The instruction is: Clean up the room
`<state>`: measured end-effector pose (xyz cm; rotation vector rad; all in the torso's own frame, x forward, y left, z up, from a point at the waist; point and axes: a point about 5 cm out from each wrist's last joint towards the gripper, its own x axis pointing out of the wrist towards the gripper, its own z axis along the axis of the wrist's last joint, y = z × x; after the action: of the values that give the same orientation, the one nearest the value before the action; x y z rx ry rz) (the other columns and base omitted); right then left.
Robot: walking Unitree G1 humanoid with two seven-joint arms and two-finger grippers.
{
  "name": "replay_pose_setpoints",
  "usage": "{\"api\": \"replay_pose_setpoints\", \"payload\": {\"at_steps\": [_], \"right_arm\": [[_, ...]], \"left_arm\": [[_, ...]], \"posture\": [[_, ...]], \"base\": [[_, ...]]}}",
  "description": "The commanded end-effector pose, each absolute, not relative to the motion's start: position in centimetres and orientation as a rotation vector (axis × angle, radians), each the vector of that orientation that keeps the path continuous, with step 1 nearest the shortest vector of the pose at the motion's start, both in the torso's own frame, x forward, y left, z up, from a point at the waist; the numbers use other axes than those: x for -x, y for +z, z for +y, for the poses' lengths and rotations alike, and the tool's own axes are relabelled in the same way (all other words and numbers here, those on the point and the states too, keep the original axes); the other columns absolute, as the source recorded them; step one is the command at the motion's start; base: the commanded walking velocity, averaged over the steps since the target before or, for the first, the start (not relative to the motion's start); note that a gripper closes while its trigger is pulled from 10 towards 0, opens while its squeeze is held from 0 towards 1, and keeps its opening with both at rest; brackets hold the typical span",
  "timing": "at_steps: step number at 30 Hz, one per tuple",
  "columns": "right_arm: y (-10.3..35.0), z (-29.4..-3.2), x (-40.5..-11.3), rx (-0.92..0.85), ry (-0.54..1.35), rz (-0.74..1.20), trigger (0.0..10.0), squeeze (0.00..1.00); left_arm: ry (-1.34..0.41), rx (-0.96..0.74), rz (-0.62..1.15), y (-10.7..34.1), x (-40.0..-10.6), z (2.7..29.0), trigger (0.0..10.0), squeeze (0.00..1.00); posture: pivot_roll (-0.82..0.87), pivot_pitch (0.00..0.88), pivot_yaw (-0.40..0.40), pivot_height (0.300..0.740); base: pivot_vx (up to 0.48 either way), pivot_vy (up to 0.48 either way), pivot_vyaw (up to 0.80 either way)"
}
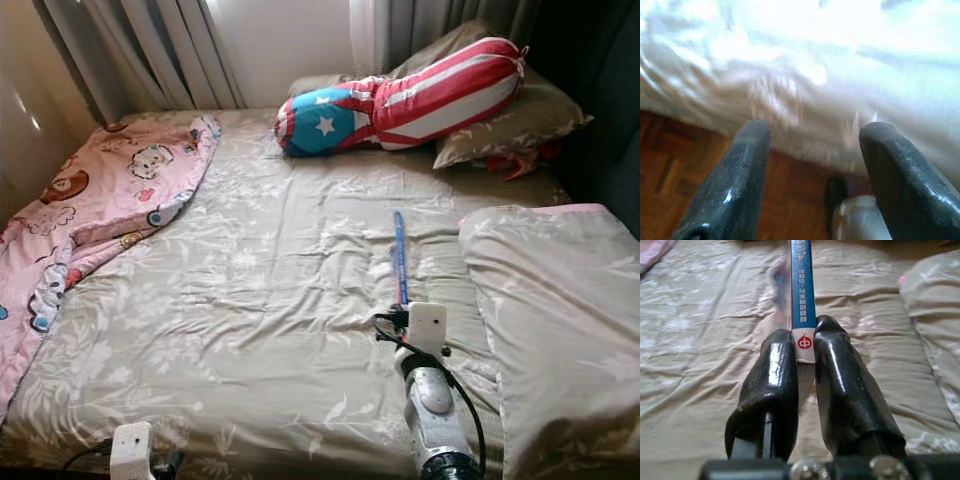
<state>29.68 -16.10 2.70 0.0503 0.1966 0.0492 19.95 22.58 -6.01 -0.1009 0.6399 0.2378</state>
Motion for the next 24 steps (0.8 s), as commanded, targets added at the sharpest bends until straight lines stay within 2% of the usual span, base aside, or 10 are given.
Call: {"api": "replay_pose_setpoints", "payload": {"at_steps": [1, 9, 18, 24], "right_arm": [[3.6, -15.6, -30.0, -0.059, 0.08, 0.139, 10.0, 0.0], [3.9, -14.8, -30.2, -0.043, 0.168, 0.136, 10.0, 0.0], [4.4, -15.6, -30.2, 0.011, 0.248, 0.127, 10.0, 0.0], [5.3, -16.0, -31.0, -0.132, 0.189, 0.097, 10.0, 0.0]], "left_arm": [[0.262, 0.13, 0.551, -5.0, -20.9, 23.2, 10.0, 0.0], [0.176, 0.096, 0.28, -1.7, -23.7, 22.5, 10.0, 0.0], [0.159, 0.14, 0.182, -1.0, -23.9, 20.0, 10.0, 0.0], [0.132, 0.125, 0.136, -0.4, -23.7, 19.4, 10.0, 0.0]], "posture": [[-0.04, 0.078, 0.076, 0.726], [-0.06, 0.054, 0.045, 0.726], [-0.06, 0.009, -0.047, 0.726], [-0.04, 0.0, -0.062, 0.726]], "base": [[0.0, 0.0, 0.0], [0.0, 0.0, 0.0], [0.0, 0.0, 0.0], [0.0, 0.0, 0.0]]}}
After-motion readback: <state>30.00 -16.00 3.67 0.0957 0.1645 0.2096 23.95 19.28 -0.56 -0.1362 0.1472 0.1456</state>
